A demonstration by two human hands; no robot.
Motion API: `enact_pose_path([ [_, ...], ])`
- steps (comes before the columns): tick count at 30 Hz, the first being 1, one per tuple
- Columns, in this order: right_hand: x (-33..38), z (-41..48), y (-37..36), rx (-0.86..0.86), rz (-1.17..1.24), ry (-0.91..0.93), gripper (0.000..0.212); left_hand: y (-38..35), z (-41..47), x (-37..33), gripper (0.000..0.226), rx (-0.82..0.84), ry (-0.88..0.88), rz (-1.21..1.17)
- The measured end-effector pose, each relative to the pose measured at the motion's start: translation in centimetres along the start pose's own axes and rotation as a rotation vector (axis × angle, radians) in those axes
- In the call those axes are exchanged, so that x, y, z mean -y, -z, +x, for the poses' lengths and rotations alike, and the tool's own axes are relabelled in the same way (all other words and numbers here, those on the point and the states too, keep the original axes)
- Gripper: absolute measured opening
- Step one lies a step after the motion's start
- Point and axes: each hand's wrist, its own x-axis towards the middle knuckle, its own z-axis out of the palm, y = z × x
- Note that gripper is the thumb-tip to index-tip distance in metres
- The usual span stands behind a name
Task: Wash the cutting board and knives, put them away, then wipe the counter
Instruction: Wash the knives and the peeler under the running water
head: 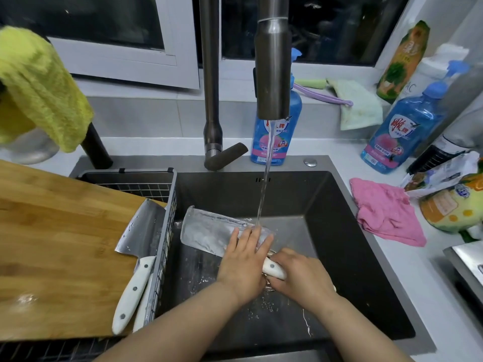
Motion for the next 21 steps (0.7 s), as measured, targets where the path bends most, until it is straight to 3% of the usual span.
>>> enact_pose_path([
  [3, -0.3, -0.5, -0.2, 0.100, 0.101, 0.006, 0.070, 0.2, 0.4, 1.0, 0.081, 0.016, 0.061, 0.031],
  [4, -0.4, -0.6, 0.0, 0.100, 0.075, 0.007, 0.070, 0.3, 0.4, 1.8, 0.083, 0.016, 0.108, 0.023],
  [7, -1.0, -1.0, -0.3, 0.105, 0.069, -0.015, 0.041, 0.3, 0.0, 3.5, 0.085, 0.014, 0.188, 0.003],
  [11, -0.7, -1.0, -0.2, -0.008, -0.006, -0.028, 0.032, -0.1, -0.8, 1.6, 0.083, 0.057, -0.013, -0.044],
  [13, -0.4, -0.9, 0.1, 0.063, 0.009, -0.035, 0.036, -0.2, -0.8, 1.9, 0.080, 0.037, -0.044, -0.043],
  [16, -1.5, -1.4, -0.3, 0.164, 0.076, -0.061, 0.054, 0.0, -1.1, 5.1, 0.083, -0.050, 0.185, -0.051],
  [18, -1.9, -1.7, -0.3, 0.140, 0.079, -0.104, 0.043, 0.0, -1.7, 7.1, 0.083, -0.043, 0.340, -0.083],
  [21, -1.8, -2.1, -0.5, 0.135, 0.125, -0.187, 0.043, -0.4, -2.5, 7.6, 0.082, -0.077, 0.394, -0.189],
])
